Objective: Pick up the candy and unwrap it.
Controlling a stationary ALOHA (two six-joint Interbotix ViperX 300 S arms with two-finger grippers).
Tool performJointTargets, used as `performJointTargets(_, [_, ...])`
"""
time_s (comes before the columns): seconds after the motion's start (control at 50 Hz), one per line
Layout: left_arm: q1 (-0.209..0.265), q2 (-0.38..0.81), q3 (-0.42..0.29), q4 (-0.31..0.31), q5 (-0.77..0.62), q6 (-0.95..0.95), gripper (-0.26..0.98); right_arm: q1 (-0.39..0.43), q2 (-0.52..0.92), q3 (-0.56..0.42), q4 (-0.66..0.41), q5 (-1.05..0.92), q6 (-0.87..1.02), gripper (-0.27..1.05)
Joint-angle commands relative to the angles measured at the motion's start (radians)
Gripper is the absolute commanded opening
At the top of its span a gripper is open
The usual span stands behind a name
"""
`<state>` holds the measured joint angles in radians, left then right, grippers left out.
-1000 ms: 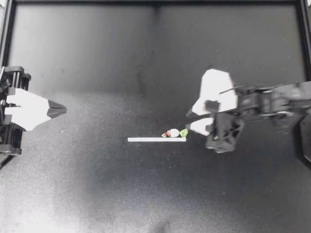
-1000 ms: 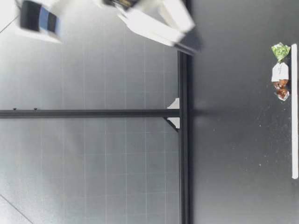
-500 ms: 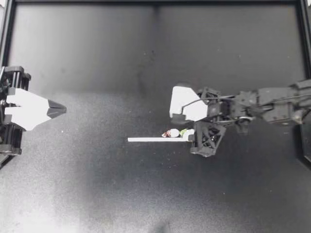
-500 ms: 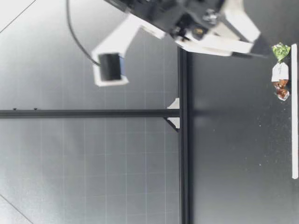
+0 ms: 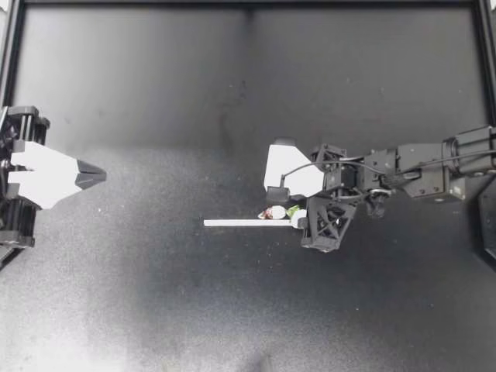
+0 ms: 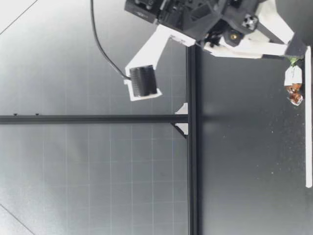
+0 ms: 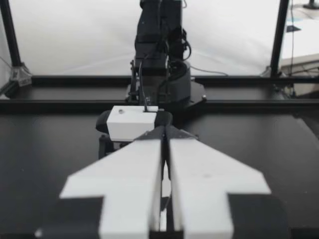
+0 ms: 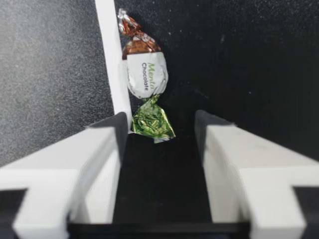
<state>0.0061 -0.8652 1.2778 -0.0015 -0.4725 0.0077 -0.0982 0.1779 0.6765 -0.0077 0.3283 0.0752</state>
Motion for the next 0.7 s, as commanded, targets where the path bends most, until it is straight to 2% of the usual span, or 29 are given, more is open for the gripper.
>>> performJointTargets(0.0, [0.002, 0.005, -0.012, -0.002, -0.009, 0.002, -0.12, -0.008, -0.006, -0.017, 0.006, 0.005, 0.002, 0.43])
performJointTargets(0.12, [0.002, 0.005, -0.012, 0.0, -0.009, 0.002, -0.12, -0.008, 0.002, -0.02, 0.011, 0.02, -0.002, 0.31])
performJointTargets(0.32, [0.002, 0.005, -0.014, 0.0, -0.002, 0.0, -0.12, -0.006, 0.012, -0.035, 0.011, 0.058, -0.005, 0.0])
performJointTargets(0.44, [0.003, 0.009, -0.012, 0.0, 0.032, -0.011, -0.12, 0.005, 0.002, -0.043, 0.011, 0.052, -0.006, -0.13])
performJointTargets(0.68, [0.002, 0.051, -0.032, -0.002, 0.067, -0.021, -0.11, 0.011, -0.075, -0.041, 0.012, 0.043, 0.006, -0.17])
